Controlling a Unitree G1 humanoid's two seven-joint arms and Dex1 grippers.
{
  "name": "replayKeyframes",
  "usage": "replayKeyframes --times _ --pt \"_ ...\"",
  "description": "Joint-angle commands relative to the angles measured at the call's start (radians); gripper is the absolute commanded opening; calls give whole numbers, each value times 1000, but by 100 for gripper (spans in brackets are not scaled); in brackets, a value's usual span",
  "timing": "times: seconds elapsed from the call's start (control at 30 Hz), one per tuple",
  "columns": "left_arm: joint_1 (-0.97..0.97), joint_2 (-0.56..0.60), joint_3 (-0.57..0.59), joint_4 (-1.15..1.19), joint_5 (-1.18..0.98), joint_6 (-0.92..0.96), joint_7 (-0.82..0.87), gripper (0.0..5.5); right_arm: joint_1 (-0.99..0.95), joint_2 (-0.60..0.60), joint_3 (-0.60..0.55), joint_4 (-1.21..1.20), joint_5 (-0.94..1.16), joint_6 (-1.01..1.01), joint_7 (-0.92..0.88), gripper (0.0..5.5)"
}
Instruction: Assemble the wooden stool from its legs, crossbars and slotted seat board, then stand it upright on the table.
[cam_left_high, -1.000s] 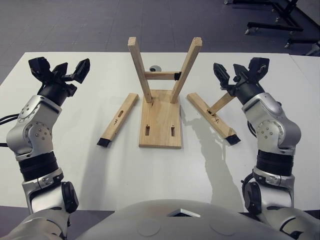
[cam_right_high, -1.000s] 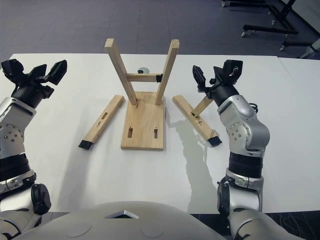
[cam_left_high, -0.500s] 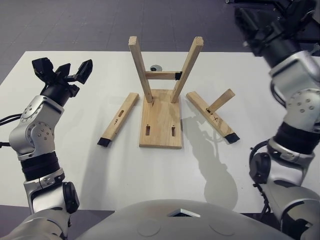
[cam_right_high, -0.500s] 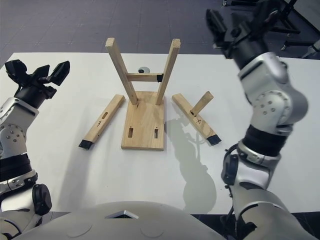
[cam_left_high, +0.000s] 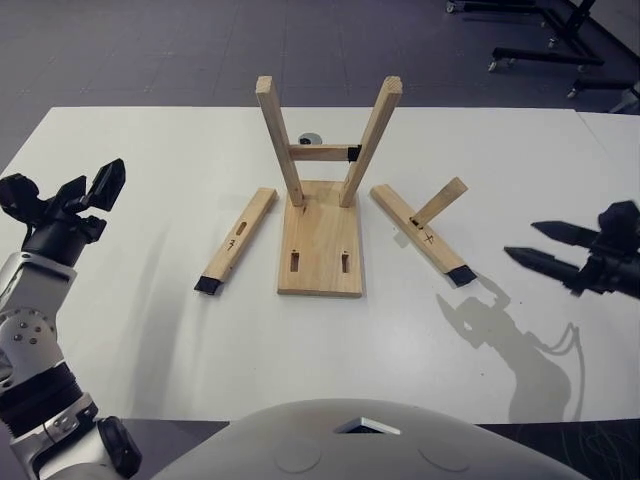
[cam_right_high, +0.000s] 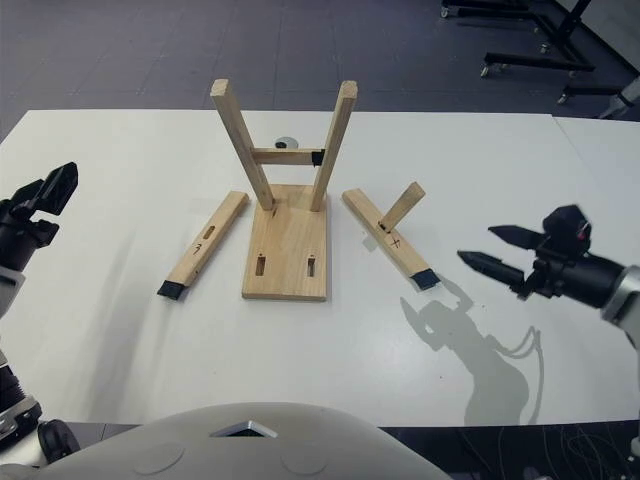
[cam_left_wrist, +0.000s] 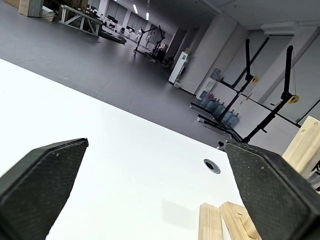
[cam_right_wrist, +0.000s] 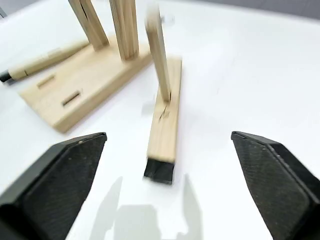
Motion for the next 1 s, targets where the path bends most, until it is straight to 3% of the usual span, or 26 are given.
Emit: replayKeyframes --times 0.03,0.27,0.53,0.7,1.0 --pt "-18 34 -33 14 13 6 -10 499 -20 110 89 -34 -42 -21 -120 530" --pt "-44 43 -84 33 36 -6 -17 499 -103 252 251 -36 -140 -62 -296 536" --pt "-59 36 -122 15 45 -4 6 499 -232 288 377 127 -286 -117 -387 536" --pt "-73 31 -149 8 49 -3 19 499 -306 291 421 220 -324 -85 -390 451" --pt "-81 22 -160 -6 46 -1 41 499 -272 231 446 178 -294 -39 -268 283"
